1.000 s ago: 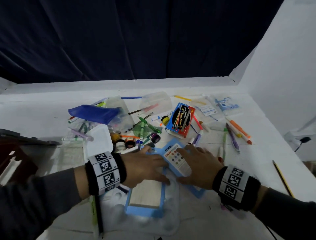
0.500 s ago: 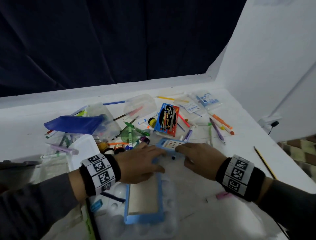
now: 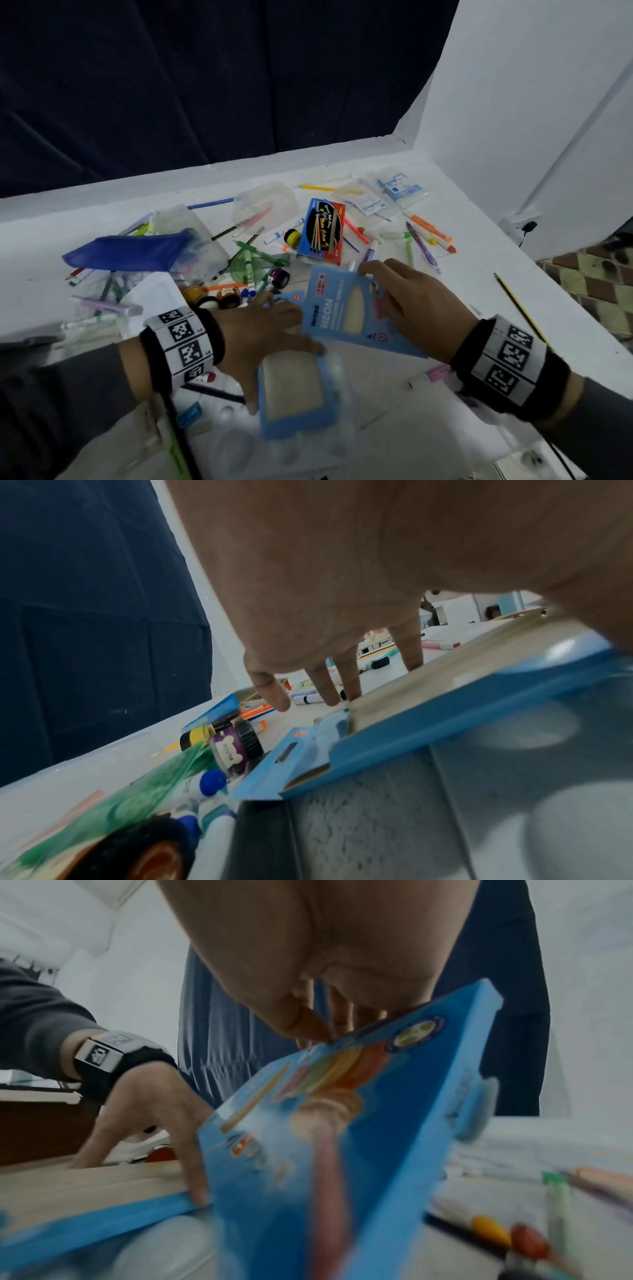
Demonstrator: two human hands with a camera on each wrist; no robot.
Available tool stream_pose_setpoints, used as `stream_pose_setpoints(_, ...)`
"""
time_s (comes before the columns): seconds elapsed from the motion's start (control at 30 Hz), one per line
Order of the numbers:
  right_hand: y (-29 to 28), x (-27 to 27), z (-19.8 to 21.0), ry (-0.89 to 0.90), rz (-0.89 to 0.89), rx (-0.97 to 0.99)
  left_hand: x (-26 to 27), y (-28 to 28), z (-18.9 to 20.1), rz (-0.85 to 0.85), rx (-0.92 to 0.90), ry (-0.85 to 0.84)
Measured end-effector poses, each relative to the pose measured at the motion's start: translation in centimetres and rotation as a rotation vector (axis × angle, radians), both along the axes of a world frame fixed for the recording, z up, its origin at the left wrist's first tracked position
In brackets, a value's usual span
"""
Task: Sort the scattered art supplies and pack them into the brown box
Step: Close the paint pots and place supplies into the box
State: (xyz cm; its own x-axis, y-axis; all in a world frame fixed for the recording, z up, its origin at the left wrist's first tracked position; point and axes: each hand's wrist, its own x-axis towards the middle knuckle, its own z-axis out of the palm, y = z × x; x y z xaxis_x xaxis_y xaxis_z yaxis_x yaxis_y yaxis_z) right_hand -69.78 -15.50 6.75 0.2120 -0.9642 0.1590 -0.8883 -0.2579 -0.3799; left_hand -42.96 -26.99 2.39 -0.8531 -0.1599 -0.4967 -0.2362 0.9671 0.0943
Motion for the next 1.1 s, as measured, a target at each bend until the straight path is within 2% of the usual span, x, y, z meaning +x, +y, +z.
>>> stream_pose_setpoints(0.17,1.4,-0.7,-2.6,-0.117,-0.098,0.214,-1.5,0.9,0.2,0.071,-0.055,0.074)
stream_pose_setpoints(0.33,2.0,-1.9,-2.8,-0.225,-0.204,0.228,-3.1,2.8,0.5,0.282,-0.078,0.203)
stream_pose_setpoints(0.57,1.0,-3.2,-1.5,-0.257,-0.152,0.207,-2.1,5.0,1.9,0.611,-0.407,0.610)
stream_pose_setpoints(0.7,-0.1,-3.3,-2.6,-0.110,0.037,0.260,-0.2,7.1,1.4,0.767,-0.445,0.485)
stream_pose_setpoints(0.83,-0.6,-3.0,-4.2,0.230,0.252,0.298,1.4,9.5,0.1,0.950,-0.395,0.244)
stream_pose_setpoints(0.97,-1.4,-2.5,-4.9,0.411,0.369,0.348,2.5,10.8,-1.8,0.966,-0.267,0.104)
stream_pose_setpoints(1.1,-2.3,-1.3,-5.2,0.426,0.433,0.387,2.3,11.0,-2.5,0.934,-0.270,0.150)
